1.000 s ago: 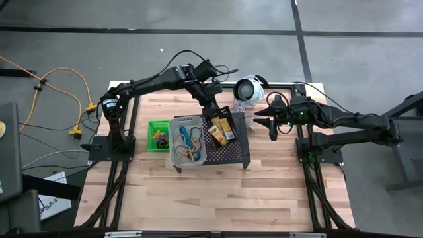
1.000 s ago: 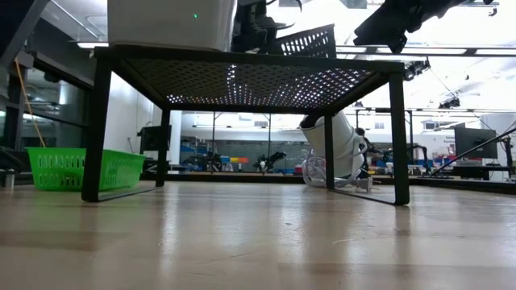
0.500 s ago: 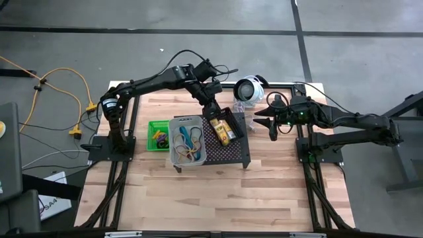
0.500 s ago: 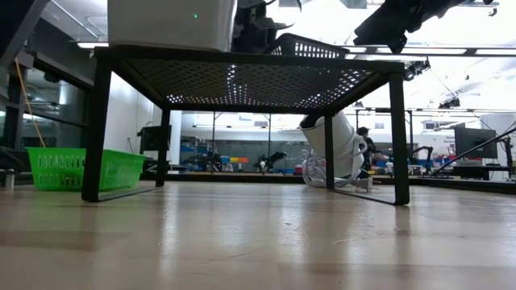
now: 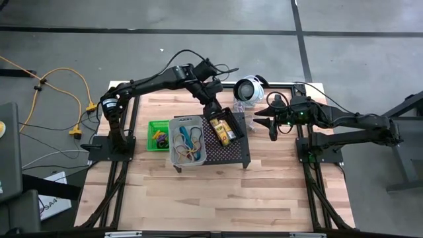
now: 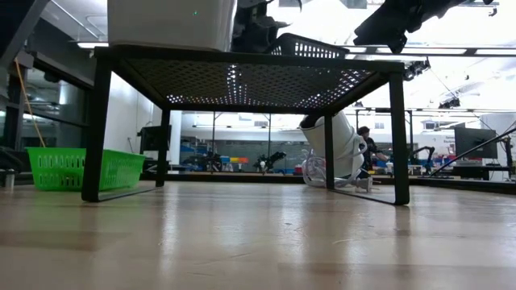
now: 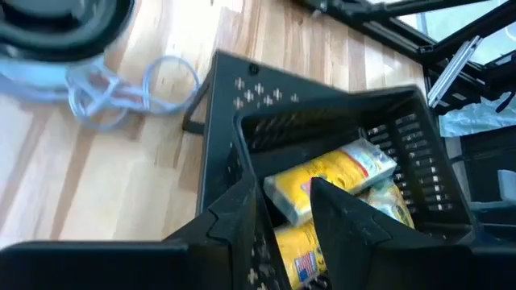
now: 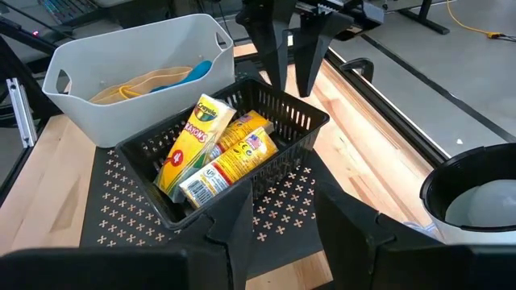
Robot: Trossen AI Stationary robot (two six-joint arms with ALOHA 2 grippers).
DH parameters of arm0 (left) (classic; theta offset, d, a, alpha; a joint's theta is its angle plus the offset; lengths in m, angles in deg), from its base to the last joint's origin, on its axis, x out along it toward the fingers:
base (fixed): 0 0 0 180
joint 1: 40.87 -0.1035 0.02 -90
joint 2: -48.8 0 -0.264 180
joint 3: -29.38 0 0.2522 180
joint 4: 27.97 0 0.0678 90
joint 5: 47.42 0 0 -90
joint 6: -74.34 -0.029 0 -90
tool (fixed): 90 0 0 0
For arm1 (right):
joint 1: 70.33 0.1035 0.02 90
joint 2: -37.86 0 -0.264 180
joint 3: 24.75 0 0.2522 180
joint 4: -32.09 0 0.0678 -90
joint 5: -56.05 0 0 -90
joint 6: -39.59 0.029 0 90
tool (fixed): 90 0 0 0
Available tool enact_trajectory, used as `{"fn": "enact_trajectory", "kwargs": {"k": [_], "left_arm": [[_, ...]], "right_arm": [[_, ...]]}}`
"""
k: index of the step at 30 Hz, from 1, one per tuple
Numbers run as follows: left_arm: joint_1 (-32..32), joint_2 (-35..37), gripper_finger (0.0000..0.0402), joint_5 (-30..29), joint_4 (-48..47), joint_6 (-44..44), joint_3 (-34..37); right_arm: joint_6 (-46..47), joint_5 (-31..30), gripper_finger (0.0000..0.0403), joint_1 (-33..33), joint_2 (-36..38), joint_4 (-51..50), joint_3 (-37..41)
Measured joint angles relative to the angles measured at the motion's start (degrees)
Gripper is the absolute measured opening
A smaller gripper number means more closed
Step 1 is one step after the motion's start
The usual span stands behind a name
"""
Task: Pick & Place Office Desk Supplies
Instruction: Put the black bin with the crayon boxes on the shelf
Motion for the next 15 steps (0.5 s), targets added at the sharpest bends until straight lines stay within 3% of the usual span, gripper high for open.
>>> {"fn": "enact_trajectory", "kwargs": {"k": [7,15], "left_arm": [[-2.4,1.0,0.0117,1.4,5.4,-0.4,0.0],[-6.3,6.7,0.0117,2.8,1.8,-0.9,0.0]], "right_arm": [[0.0,0.0,0.0121,0.0,0.0,0.0,0.0],[0.0,1.9,0.0121,0.0,0.0,0.0,0.0]]}}
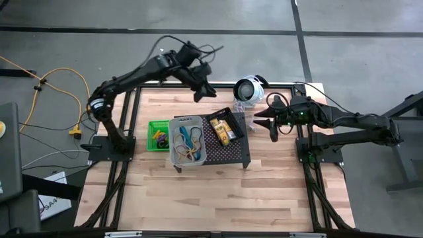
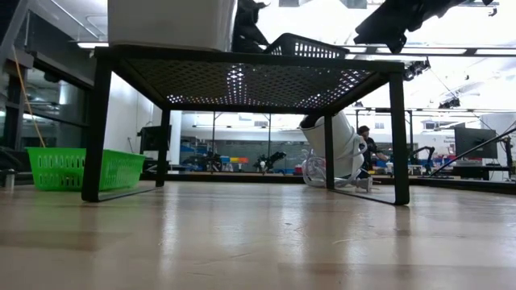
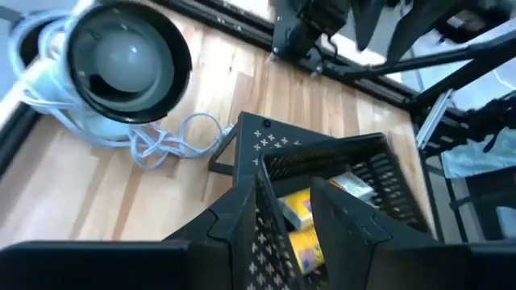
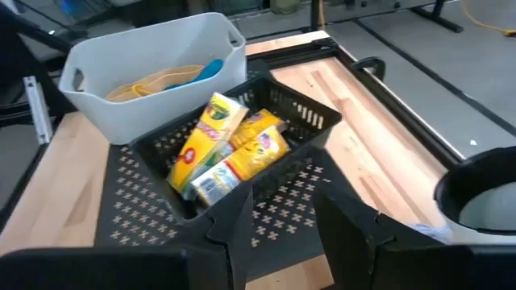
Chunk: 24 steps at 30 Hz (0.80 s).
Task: Pick & Place Office Desk Supplies
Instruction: Put the black bin with the crayon boxes on the shelf
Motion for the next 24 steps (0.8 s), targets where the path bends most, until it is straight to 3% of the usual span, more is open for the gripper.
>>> {"fn": "enact_trajectory", "kwargs": {"k": [12,24], "left_arm": [[-3.4,7.2,0.0117,-0.7,-14.9,-5.2,0.0],[-3.4,7.7,0.0117,-7.4,-21.4,-6.9,0.0]], "right_arm": [[-0.1,0.2,0.0121,0.0,-2.7,1.7,0.0],[-0.7,-16.7,0.0121,8.5,-10.9,6.3,0.0]]}}
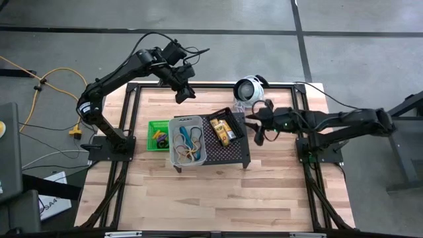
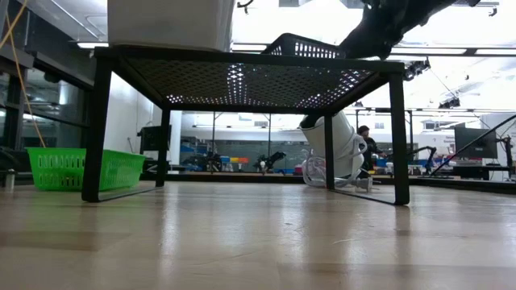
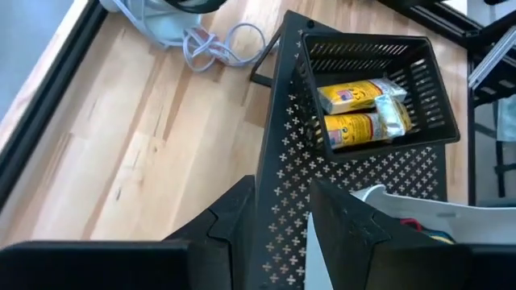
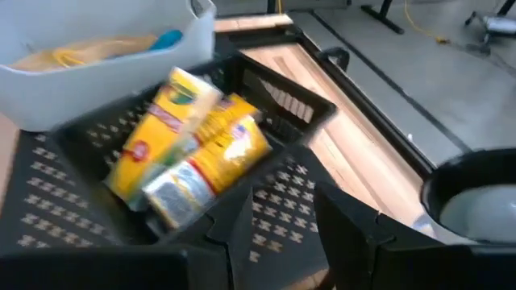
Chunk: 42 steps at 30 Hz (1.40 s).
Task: Pick & Place Office Desk Supplies
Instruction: Put the black bin with the crayon boxes on the shelf
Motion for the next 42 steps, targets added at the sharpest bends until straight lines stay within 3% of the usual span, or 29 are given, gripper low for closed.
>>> {"fn": "enact_trajectory", "kwargs": {"k": [8,13,17,28,37,42], "left_arm": [[0.3,-0.6,0.0117,-0.2,0.4,-5.4,0.0],[0.4,-0.9,0.0117,0.7,0.5,-9.0,0.0],[0.4,-0.9,0.0117,0.8,0.6,-9.4,0.0],[0.4,-0.9,0.0117,1.0,1.0,-9.5,0.0],[0.4,-0.9,0.0117,1.0,1.8,-9.5,0.0],[0.4,-0.9,0.0117,1.0,1.8,-9.5,0.0]], "right_arm": [[2.0,-6.4,0.0121,9.8,-0.4,2.4,0.0],[3.6,-5.4,0.0121,15.1,-0.4,2.6,0.0],[6.7,-1.1,0.0121,17.7,-0.4,3.5,0.0],[11.6,4.7,0.0121,18.7,-7.7,5.7,0.0],[10.3,3.5,0.0121,18.9,-10.6,12.7,0.0],[3.1,1.2,0.0121,18.9,-9.0,12.6,0.0]]}}
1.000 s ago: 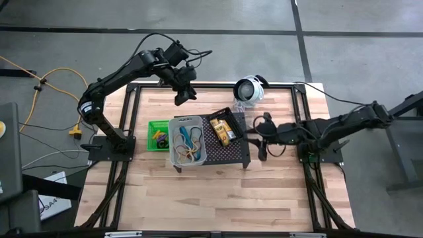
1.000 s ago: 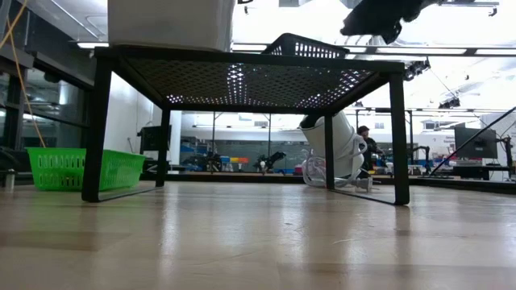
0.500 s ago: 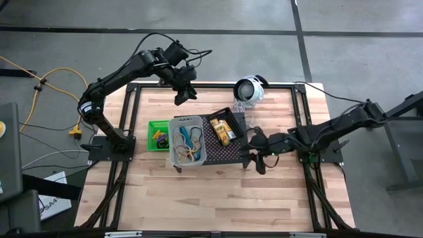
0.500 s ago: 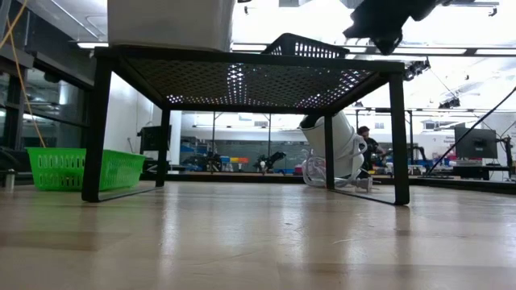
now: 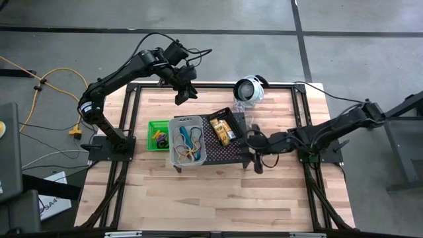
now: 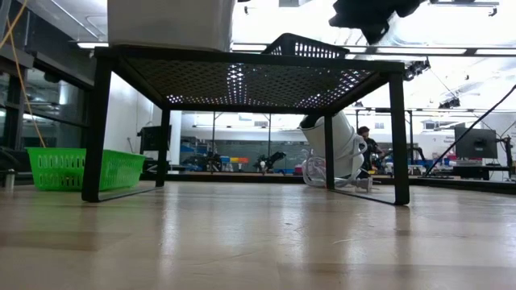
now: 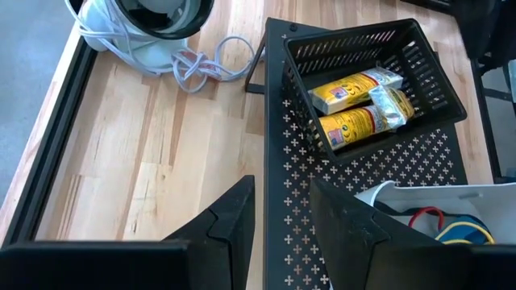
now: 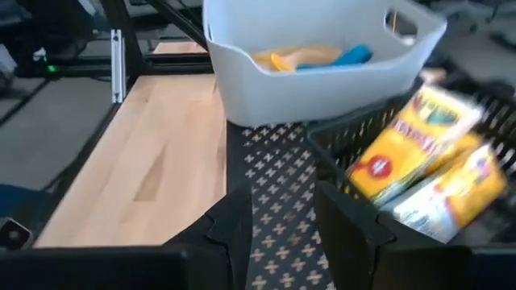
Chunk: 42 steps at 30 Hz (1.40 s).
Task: Pick & Place Office Desk Supplies
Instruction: Put the black bin with the crayon boxes on the shelf
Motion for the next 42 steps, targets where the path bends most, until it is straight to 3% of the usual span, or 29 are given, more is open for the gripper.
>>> {"fn": "enact_trajectory", "kwargs": {"k": [9,19,25,32,36,42], "left_arm": [[0.0,0.0,0.0117,-0.3,0.4,0.0,0.0],[0.0,0.0,0.0117,-0.3,2.0,0.3,0.0],[0.0,0.0,0.0117,-0.9,2.1,0.4,0.0],[0.0,0.0,0.0117,-1.7,2.2,0.5,0.0],[0.0,0.0,0.0117,-1.8,2.4,0.5,0.0],[0.0,0.0,0.0117,-1.8,2.4,0.5,0.0]], "right_arm": [[-9.8,0.6,0.0121,-1.8,0.8,-2.6,-2.2],[-13.6,7.7,0.0121,-6.6,-5.0,-12.5,-10.6],[-13.3,12.1,0.0121,-5.5,-7.6,-9.5,-10.8],[-15.0,11.2,0.0121,-4.5,-8.4,-5.2,-10.8],[-17.2,7.1,0.0121,-4.5,-8.4,-6.3,-10.8],[-18.2,7.2,0.0121,-6.4,-8.4,-7.3,-10.8]]}}
